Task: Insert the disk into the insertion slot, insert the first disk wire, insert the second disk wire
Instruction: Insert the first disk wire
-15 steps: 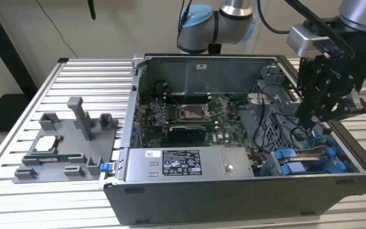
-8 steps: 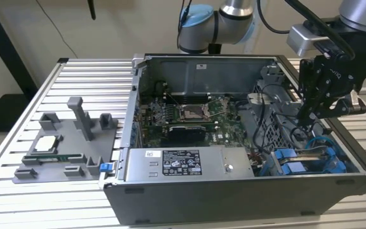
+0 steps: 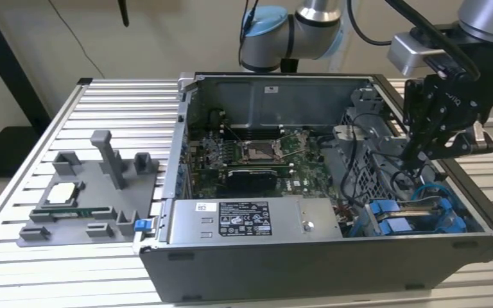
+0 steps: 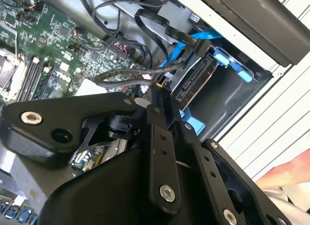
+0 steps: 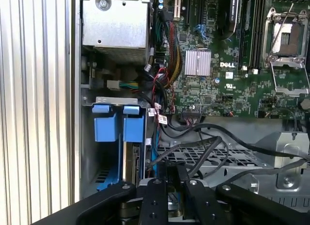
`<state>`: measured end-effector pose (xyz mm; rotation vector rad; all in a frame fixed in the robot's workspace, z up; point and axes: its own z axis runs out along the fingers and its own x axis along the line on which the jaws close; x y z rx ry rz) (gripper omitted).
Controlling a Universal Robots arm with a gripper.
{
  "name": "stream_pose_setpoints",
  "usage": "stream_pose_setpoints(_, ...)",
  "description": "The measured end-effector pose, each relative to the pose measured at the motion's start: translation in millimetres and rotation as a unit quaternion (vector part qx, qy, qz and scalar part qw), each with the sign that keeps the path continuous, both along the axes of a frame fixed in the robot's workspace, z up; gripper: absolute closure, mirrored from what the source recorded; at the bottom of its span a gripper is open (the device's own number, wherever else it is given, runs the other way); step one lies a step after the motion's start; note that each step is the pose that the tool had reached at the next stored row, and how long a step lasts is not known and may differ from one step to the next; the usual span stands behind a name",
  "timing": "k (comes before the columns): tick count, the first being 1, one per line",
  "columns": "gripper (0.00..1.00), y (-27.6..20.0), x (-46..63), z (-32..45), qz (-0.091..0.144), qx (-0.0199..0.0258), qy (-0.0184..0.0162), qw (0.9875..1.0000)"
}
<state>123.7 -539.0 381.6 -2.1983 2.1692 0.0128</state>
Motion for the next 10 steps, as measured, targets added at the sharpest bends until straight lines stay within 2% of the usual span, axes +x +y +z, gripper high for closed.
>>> stream_pose_setpoints(4,1.0,-0.2,1.5,-0.4,0.0,-0.0028,0.0004,1.0)
stream_pose_setpoints(10,1.0,-0.4,3.7,-1.1,0.0,-0.0126,0.0016,0.9999)
